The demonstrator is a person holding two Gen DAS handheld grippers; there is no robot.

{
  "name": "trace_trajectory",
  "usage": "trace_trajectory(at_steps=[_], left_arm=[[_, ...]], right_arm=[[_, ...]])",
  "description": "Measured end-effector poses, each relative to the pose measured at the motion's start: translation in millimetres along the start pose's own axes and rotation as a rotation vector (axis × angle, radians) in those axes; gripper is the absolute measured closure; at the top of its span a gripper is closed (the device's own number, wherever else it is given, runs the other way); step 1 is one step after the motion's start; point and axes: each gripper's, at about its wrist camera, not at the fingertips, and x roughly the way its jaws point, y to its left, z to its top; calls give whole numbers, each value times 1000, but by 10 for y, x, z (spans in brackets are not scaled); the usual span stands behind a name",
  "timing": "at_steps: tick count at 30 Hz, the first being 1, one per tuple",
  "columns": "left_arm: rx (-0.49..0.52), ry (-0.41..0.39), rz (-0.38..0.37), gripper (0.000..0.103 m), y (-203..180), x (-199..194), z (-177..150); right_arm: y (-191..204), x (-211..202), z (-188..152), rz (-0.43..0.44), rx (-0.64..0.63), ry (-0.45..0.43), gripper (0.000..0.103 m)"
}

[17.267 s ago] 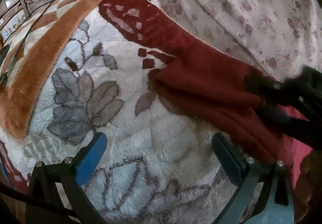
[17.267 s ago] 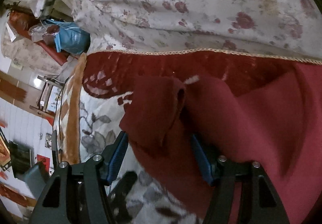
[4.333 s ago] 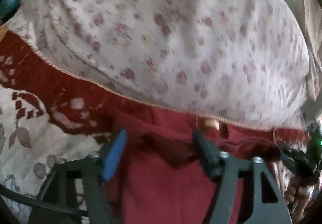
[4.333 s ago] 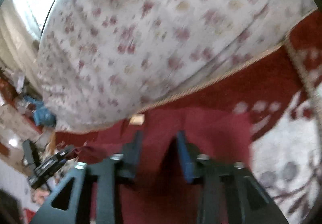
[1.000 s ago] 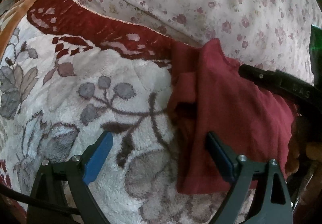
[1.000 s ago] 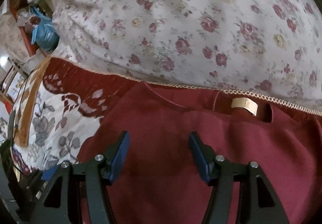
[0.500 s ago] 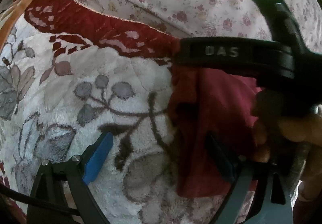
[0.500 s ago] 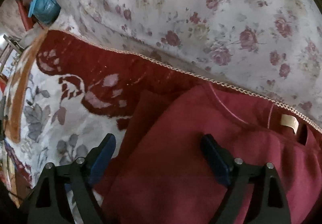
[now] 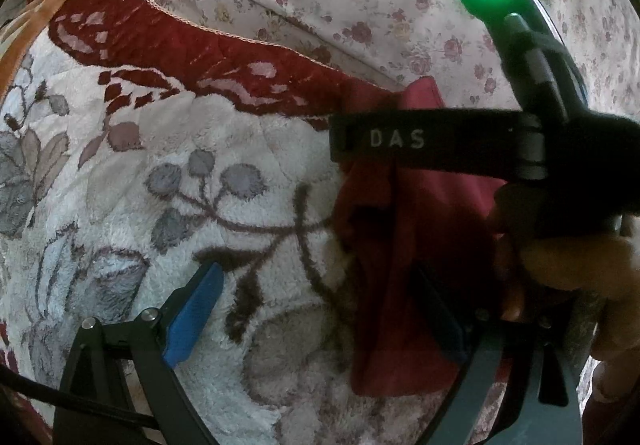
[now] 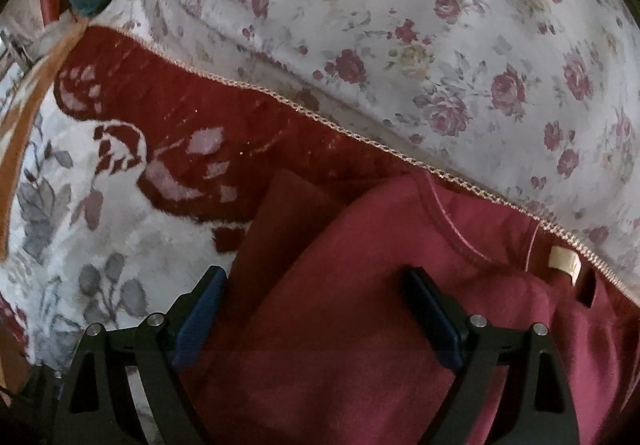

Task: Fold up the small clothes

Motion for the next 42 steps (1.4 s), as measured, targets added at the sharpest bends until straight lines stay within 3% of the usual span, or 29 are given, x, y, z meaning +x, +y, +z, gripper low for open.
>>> trace_trajectory(at_steps=[4, 11, 15, 17, 21, 23, 28, 31, 34, 36, 38, 42], left_arm=[[-11, -9, -14, 9, 24, 36, 11], [-40, -53, -65, 9, 34, 98, 56], [-76, -85, -190, 9, 18, 111, 92], [-69, -108, -202, 11, -20, 121, 103], [-14, -104, -233, 33, -137, 184, 140], [10, -85, -279, 57, -189, 220, 153], [34, -58, -312, 70, -248, 240, 122], [57, -71, -346, 76, -286, 126, 95], [93, -83, -331, 77, -345, 87, 68], [96, -86, -333, 77, -352, 65, 61], [97, -91, -341, 77, -346, 34, 54], [95, -94, -341, 77, -361, 11, 42]], right_arm=[[-36, -52, -29, 2, -8, -45, 26], [-356, -225, -99, 161, 71, -83, 55], [-457, -305, -157, 216, 103, -105, 63], [-510, -326, -191, 239, 124, -112, 66], [-626, -361, -233, 272, 158, -109, 68], [-628, -362, -243, 280, 166, -108, 70], [-679, -420, -281, 290, 177, -111, 75], [-720, -442, -299, 298, 190, -113, 75], [-796, -468, -326, 327, 225, -110, 74], [-884, -497, -369, 374, 289, -107, 64], [-956, -541, -432, 384, 341, -122, 38], [-967, -613, -505, 379, 342, -146, 29]])
